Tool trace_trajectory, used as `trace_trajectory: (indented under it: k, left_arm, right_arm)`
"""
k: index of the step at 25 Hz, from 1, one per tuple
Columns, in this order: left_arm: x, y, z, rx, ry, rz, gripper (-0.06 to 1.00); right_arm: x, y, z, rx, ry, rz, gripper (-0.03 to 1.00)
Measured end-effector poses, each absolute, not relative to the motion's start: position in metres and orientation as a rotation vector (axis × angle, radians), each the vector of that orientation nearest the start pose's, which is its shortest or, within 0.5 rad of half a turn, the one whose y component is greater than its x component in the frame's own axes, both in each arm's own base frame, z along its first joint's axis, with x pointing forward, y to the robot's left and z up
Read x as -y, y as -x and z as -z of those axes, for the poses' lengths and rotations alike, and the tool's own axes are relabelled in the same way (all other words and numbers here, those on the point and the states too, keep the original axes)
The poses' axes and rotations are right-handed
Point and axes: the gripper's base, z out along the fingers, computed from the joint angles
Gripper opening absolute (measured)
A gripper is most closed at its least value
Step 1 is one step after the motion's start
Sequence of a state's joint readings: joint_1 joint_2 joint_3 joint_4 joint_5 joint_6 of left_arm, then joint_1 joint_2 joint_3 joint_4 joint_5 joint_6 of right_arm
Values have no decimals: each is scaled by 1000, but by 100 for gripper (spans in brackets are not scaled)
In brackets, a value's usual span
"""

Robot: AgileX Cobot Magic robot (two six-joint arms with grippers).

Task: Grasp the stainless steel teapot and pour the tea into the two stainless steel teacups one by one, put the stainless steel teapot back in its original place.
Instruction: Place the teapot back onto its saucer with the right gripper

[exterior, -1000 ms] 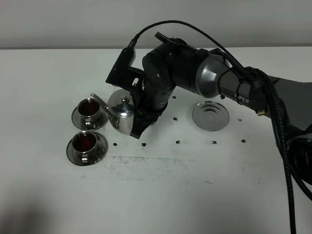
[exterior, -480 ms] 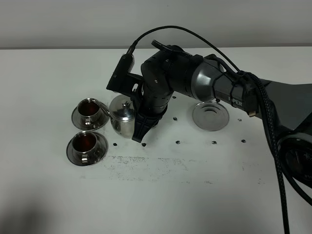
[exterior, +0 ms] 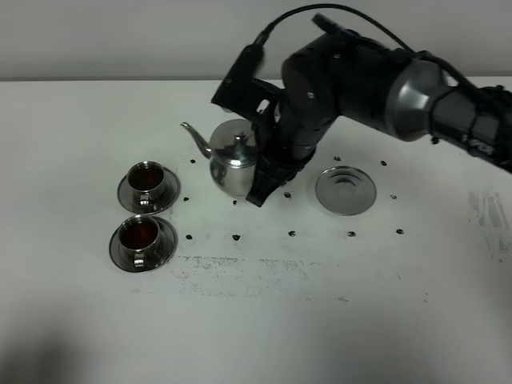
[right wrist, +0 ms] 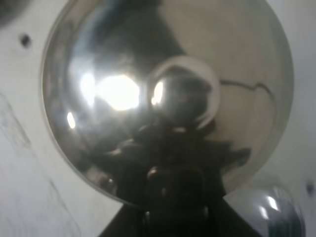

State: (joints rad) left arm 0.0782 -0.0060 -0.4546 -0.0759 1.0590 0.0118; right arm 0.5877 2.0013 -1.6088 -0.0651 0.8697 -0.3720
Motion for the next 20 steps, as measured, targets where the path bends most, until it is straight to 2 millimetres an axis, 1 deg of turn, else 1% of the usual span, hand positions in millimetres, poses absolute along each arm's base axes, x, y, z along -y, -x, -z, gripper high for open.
trace_trajectory:
  k: [1, 5, 8, 13, 20]
  left_arm:
    - [6, 0, -265, -2079, 67, 37, 59]
    - [6, 0, -265, -2079, 67, 37, 59]
    - [6, 0, -265, -2079, 67, 37, 59]
    - [6, 0, -265, -2079, 67, 37, 59]
    - [6, 0, -265, -2079, 67, 37, 59]
  right_arm:
    - [-227, -361, -228, -2422, 1276, 20, 19]
    - [-185, -352, -224, -2549, 1126, 33, 19]
    - [-164, -353, -219, -2619, 972, 33, 19]
    - [-151, -361, -213, -2643, 817, 20, 19]
    - [-130, -371, -202, -2705, 713, 32, 19]
